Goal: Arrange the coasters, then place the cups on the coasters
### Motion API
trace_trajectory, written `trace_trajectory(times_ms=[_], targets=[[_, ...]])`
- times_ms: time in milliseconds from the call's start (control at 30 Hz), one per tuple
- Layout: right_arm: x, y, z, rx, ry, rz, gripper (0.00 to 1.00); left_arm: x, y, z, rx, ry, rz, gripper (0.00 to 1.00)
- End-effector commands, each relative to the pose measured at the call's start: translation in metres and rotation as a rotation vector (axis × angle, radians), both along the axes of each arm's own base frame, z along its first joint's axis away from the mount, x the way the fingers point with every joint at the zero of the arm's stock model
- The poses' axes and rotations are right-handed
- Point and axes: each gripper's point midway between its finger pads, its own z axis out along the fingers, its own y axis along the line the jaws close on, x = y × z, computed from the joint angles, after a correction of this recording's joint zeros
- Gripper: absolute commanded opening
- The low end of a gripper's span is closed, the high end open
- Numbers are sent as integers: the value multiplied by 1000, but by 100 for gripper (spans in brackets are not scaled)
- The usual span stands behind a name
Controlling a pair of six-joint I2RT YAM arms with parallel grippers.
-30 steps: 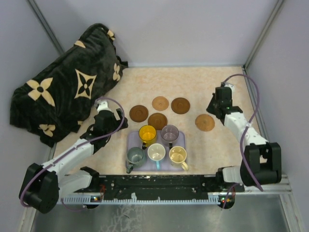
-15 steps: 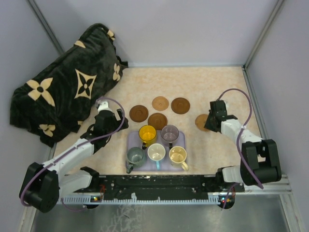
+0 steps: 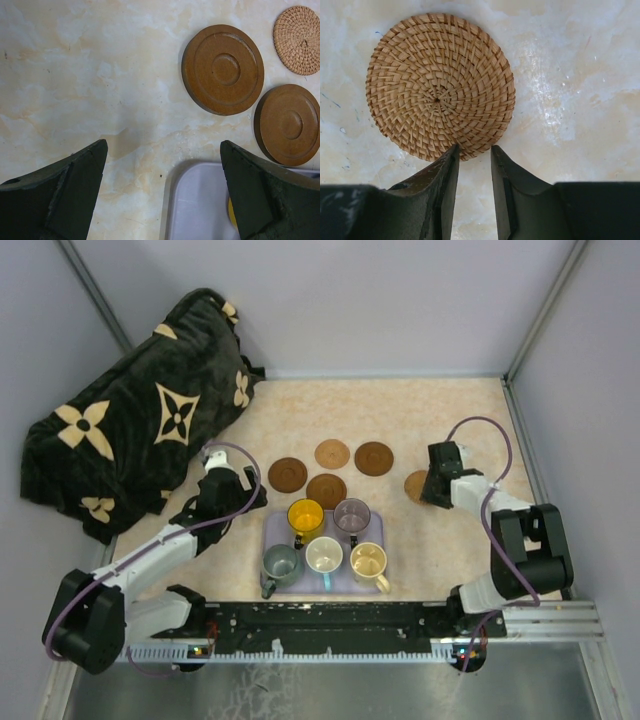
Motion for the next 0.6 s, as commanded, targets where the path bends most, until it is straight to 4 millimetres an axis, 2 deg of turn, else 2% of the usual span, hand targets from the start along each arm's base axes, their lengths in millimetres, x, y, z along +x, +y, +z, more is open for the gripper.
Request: trace_trajectory(times_ms=[0,233,433,567], targets=[[16,-4,28,-47,-82,-5,33,12,-9,18,-32,-54,-11,100],[27,4,60,-75,-142,43,34,13,-11,18,-42,-55,-19,100],[35,8,56,-89,-124,75,54,11,-9,21,-44,-67,-10,100],[39,10,48,-95,-102,94,59,11,-6,23,-37,-74,-2,100]])
